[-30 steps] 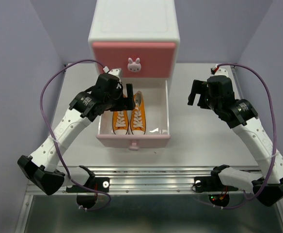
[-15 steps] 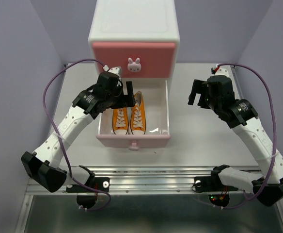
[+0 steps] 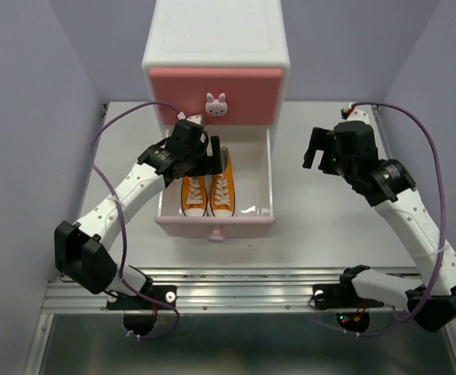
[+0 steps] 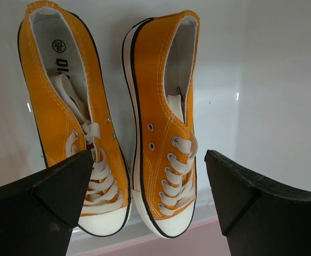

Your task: Place and organize the shoes in the shoe cabinet

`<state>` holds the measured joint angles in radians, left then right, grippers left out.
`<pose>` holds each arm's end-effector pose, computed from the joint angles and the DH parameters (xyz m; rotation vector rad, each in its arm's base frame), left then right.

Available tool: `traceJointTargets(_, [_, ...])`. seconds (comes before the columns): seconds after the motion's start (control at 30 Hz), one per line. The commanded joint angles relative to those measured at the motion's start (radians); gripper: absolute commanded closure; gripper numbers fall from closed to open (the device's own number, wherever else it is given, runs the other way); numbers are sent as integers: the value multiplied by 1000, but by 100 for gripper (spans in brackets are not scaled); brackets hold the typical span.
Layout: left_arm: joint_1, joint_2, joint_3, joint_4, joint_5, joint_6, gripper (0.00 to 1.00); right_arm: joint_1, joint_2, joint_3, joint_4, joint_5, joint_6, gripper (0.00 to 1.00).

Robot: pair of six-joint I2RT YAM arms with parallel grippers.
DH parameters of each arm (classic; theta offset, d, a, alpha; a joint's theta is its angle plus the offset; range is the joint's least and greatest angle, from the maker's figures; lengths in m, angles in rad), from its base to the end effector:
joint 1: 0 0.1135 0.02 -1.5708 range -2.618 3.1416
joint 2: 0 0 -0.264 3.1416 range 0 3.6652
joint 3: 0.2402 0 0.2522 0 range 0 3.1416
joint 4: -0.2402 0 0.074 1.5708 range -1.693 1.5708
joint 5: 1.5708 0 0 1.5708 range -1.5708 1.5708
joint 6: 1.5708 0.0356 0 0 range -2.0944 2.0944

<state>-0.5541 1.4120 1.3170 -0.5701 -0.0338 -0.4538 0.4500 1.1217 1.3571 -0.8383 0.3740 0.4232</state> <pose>0.2677 -0.1642 0.3430 0.0958 2.2827 -0.5030 0.2018 0.0830 0.4060 0.1823 2.1209 0.1076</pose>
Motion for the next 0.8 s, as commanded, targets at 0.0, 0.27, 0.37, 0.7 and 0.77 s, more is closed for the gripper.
traceJointTargets(0.0, [2,2,-27,70,18,23,3,-8,7,54,1,19,-1,0])
traceJointTargets(0.27, [-20,-7,-76,104,61,55,5,-8,9,57,-44,36,3,0])
traceJointTargets(0.37, [-52,27,-67,99,49,70,7,-8,7,54,-61,36,5,0])
traceJointTargets(0.7, [-66,117,-76,118,7,21,51,-8,-25,40,-114,60,6,0])
traceJointTargets(0.77, [-67,136,-67,110,3,23,68,-8,-34,36,-117,66,11,0])
